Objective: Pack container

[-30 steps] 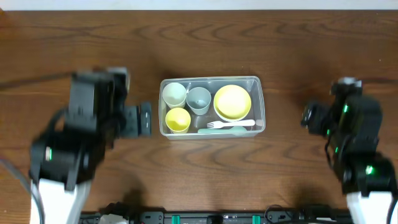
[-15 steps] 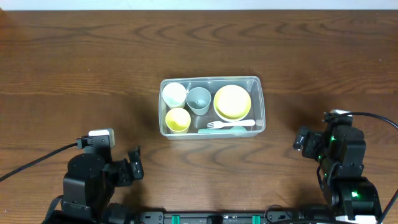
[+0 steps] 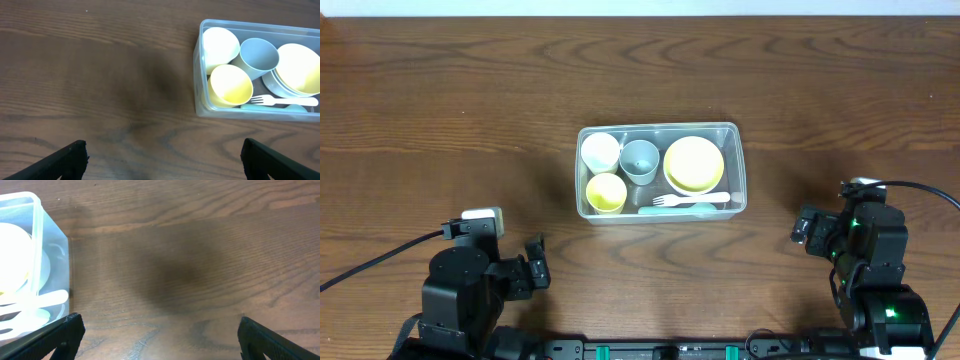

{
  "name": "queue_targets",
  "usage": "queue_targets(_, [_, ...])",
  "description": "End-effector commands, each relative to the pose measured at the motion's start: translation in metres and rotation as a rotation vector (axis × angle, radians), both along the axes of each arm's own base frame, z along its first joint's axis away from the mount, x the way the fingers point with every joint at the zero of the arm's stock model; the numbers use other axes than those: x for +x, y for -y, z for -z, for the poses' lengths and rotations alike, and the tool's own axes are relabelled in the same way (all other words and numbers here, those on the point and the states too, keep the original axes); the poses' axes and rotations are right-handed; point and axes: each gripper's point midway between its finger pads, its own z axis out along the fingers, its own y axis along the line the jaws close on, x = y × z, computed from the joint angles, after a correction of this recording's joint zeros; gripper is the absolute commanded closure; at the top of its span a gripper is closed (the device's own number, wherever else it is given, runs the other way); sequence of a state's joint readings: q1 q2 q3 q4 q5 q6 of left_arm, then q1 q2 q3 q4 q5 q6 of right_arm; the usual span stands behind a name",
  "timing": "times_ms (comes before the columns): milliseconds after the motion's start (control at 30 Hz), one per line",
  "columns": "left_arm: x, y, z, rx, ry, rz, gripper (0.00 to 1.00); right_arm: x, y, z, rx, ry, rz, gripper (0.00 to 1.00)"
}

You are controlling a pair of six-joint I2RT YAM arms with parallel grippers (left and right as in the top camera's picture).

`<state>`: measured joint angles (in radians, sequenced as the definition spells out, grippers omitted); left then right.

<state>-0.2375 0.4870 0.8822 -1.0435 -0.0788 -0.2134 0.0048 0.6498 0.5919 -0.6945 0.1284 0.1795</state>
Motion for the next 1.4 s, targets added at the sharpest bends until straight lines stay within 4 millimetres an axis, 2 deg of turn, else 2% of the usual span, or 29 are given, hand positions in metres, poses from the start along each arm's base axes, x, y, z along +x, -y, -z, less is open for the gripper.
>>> queue_targets(0, [-0.001, -0.002, 0.001, 0.001, 0.0, -0.012, 0.02, -0.001, 0.002, 0.002, 0.006, -0.002, 0.022, 0.01])
queue_targets(233, [-0.001, -0.002, 0.001, 0.001, 0.0, -0.012, 0.02, -0.002, 0.004, 0.0, 0.0, 0.007, 0.028, 0.01])
queue_targets(467, [-0.001, -0.002, 0.001, 0.001, 0.0, -0.012, 0.02, -0.02, -0.007, -0.008, 0.04, 0.084, -0.022, 0.01])
queue_targets(667, [-0.001, -0.002, 0.001, 0.001, 0.0, -0.012, 0.02, -0.034, -0.024, 0.014, 0.076, 0.177, -0.102, 0.01])
queue_targets(767, [-0.001, -0.002, 0.001, 0.001, 0.0, -0.012, 0.02, -0.03, -0.032, 0.021, 0.088, 0.277, -0.143, 0.01])
queue_targets(867, [-0.001, -0.002, 0.001, 0.001, 0.0, -0.012, 0.02, -0.021, -0.038, 0.019, 0.1, 0.382, -0.171, 0.01])
queue_targets(1133, [-0.001, -0.002, 0.001, 0.001, 0.0, -0.012, 0.02, 0.009, -0.043, -0.011, -0.02, 0.701, -0.245, 0.01])
queue_targets(1267, [-0.001, -0.002, 0.001, 0.001, 0.0, -0.012, 0.02, 0.009, -0.043, -0.006, -0.064, 0.677, -0.266, 0.01])
queue_targets(1367, [-0.001, -0.002, 0.001, 0.001, 0.0, -0.012, 0.02, 0.008, -0.046, -0.005, -0.014, 0.673, -0.262, 0.01])
